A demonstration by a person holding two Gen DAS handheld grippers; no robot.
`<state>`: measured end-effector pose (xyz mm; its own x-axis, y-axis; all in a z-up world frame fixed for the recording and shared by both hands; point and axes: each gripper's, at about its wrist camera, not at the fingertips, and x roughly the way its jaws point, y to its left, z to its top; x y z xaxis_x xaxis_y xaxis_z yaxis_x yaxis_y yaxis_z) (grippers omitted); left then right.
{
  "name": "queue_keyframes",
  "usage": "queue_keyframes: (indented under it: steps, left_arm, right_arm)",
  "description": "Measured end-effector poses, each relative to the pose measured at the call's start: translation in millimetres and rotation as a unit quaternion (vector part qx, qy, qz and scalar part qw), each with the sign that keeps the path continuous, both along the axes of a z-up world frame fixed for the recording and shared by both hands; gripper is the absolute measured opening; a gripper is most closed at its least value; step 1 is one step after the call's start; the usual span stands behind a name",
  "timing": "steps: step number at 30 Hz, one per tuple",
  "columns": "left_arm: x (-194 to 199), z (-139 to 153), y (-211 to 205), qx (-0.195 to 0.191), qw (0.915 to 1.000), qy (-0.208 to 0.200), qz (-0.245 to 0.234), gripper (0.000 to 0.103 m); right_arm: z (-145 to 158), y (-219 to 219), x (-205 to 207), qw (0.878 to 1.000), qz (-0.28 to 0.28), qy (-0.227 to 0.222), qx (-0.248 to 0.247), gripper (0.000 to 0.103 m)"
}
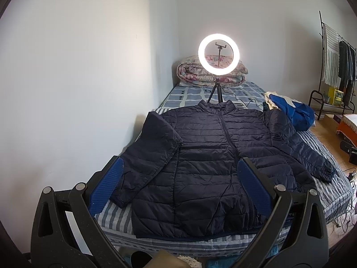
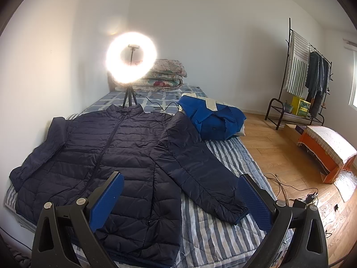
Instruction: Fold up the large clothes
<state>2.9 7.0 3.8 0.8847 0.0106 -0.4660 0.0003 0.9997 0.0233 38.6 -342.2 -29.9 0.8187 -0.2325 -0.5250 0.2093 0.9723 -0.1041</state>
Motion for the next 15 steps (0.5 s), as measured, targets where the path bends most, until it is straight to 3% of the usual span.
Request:
queue_keyframes:
  steps: [15]
  left_arm:
    - [-1.0, 0.3, 0.3, 0.0, 1.0, -0.001, 0.0, 0.103]
  right_arm:
    - [0.3, 0.4, 0.2, 1.0, 0.001, 0.0, 0.002, 0.103]
